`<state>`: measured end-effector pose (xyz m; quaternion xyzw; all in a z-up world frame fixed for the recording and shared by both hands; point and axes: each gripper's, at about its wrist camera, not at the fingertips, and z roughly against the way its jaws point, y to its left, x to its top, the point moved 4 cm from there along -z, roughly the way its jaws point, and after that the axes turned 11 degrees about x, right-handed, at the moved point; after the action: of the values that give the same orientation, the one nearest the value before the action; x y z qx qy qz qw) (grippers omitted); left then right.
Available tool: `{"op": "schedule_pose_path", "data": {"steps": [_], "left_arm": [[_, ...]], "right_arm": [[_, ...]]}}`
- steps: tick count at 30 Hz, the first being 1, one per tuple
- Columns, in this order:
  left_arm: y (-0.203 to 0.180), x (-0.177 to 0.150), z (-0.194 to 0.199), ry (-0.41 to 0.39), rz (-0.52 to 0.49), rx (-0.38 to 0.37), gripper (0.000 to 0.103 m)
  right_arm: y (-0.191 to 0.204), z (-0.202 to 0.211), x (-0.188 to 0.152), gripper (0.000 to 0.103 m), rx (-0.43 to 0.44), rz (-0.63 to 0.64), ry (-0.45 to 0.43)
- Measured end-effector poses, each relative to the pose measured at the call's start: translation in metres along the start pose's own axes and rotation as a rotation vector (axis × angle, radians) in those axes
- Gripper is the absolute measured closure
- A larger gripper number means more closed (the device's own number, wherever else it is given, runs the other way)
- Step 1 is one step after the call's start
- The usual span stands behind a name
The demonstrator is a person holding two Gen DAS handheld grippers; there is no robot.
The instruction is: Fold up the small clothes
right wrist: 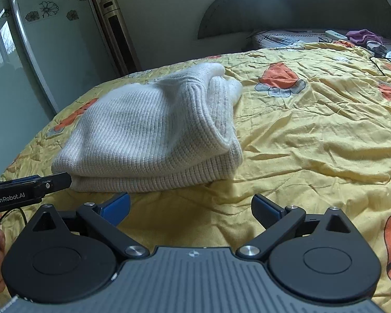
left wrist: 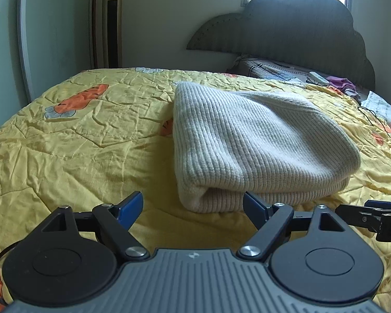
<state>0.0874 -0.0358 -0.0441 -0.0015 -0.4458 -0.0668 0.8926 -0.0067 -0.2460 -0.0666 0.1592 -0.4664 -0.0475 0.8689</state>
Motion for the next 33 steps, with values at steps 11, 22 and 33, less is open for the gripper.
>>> {"op": "schedule_pose_path", "data": {"steps": [11, 22, 33], "left_arm": [[0.002, -0.014, 0.000, 0.027, 0.010, 0.024, 0.019], [0.003, -0.030, 0.000, 0.047, 0.010, 0.078, 0.017], [-0.004, -0.045, 0.007, 0.028, -0.042, 0.111, 0.015]], "right_arm": [[0.007, -0.001, -0.012, 0.002, 0.000, 0.017, 0.023], [0.015, 0.001, -0.025, 0.001, -0.072, 0.094, 0.037], [0.021, -0.002, -0.039, 0.000, -0.114, 0.165, 0.066]]}}
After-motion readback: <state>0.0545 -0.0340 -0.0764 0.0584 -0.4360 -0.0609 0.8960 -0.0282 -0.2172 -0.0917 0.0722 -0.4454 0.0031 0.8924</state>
